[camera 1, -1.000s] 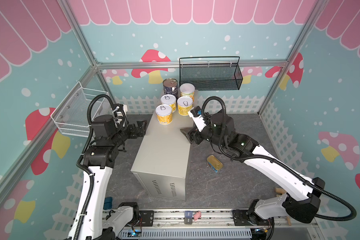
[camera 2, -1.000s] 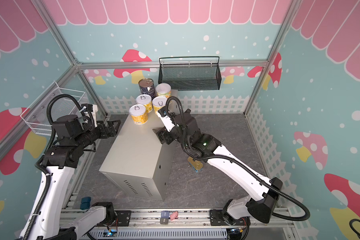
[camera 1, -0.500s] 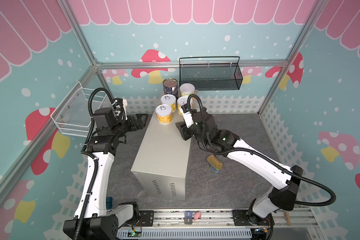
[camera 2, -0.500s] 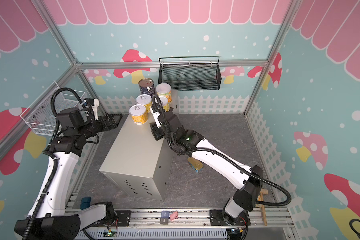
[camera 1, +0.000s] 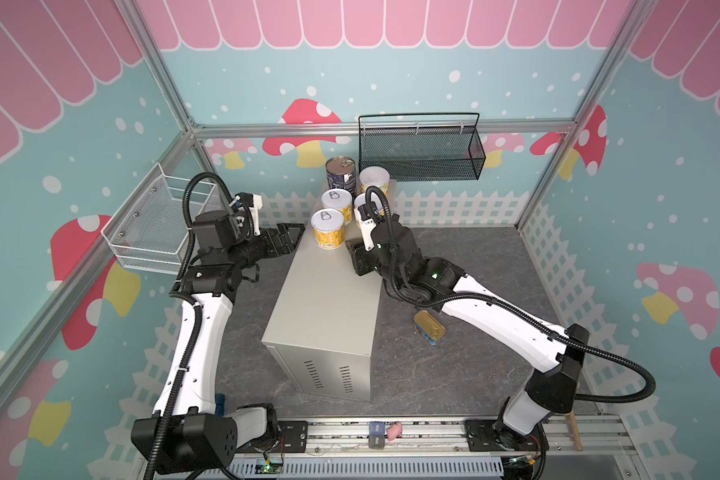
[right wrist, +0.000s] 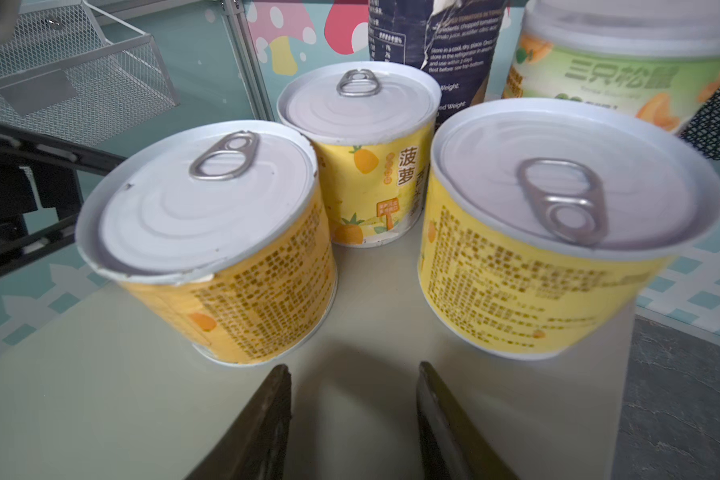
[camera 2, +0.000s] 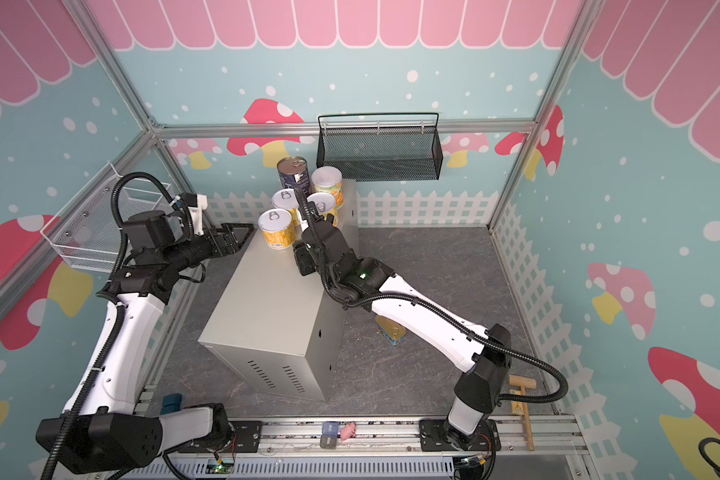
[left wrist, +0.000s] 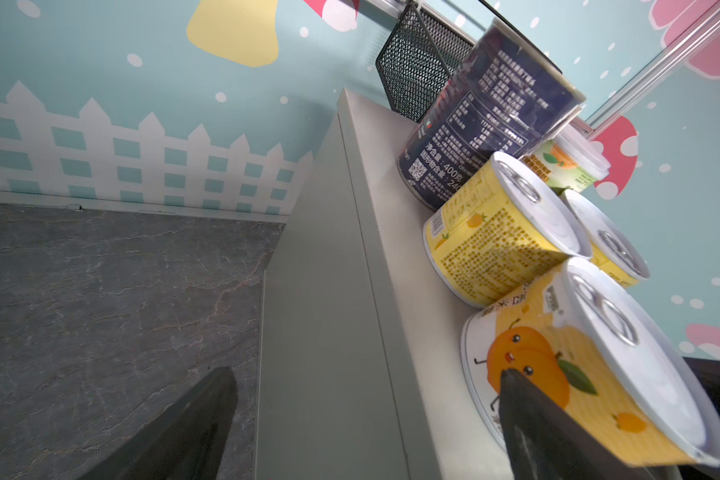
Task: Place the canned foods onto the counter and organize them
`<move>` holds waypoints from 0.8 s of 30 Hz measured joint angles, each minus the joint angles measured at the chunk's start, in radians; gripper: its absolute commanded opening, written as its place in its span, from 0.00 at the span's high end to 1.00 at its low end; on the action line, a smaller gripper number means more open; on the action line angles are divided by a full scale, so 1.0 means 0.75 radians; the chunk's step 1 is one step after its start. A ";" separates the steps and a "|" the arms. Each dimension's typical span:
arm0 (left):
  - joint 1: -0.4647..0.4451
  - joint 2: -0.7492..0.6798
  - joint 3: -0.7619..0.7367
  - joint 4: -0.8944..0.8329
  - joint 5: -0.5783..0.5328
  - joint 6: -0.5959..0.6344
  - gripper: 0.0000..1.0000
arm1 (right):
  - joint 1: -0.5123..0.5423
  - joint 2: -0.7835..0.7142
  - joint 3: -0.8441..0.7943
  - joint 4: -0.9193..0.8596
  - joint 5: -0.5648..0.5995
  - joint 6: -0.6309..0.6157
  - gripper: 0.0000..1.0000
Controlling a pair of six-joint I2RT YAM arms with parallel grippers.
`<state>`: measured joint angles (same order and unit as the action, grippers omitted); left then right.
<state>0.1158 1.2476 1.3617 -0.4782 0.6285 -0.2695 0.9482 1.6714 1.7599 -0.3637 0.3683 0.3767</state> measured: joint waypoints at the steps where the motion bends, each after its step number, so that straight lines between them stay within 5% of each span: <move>1: 0.000 0.000 0.000 0.005 0.007 -0.003 0.01 | 0.000 0.000 0.001 -0.002 0.005 0.003 0.39; 15: -0.046 0.028 -0.004 0.024 0.041 -0.016 0.01 | 0.000 -0.048 -0.027 -0.059 0.077 0.037 0.19; 24: -0.056 0.033 -0.005 0.026 0.040 -0.015 0.01 | 0.000 -0.129 -0.096 -0.107 0.125 0.044 0.17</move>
<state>0.0734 1.2720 1.3579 -0.4587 0.6582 -0.2810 0.9482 1.5749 1.6882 -0.4442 0.4622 0.4099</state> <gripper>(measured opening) 0.993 0.831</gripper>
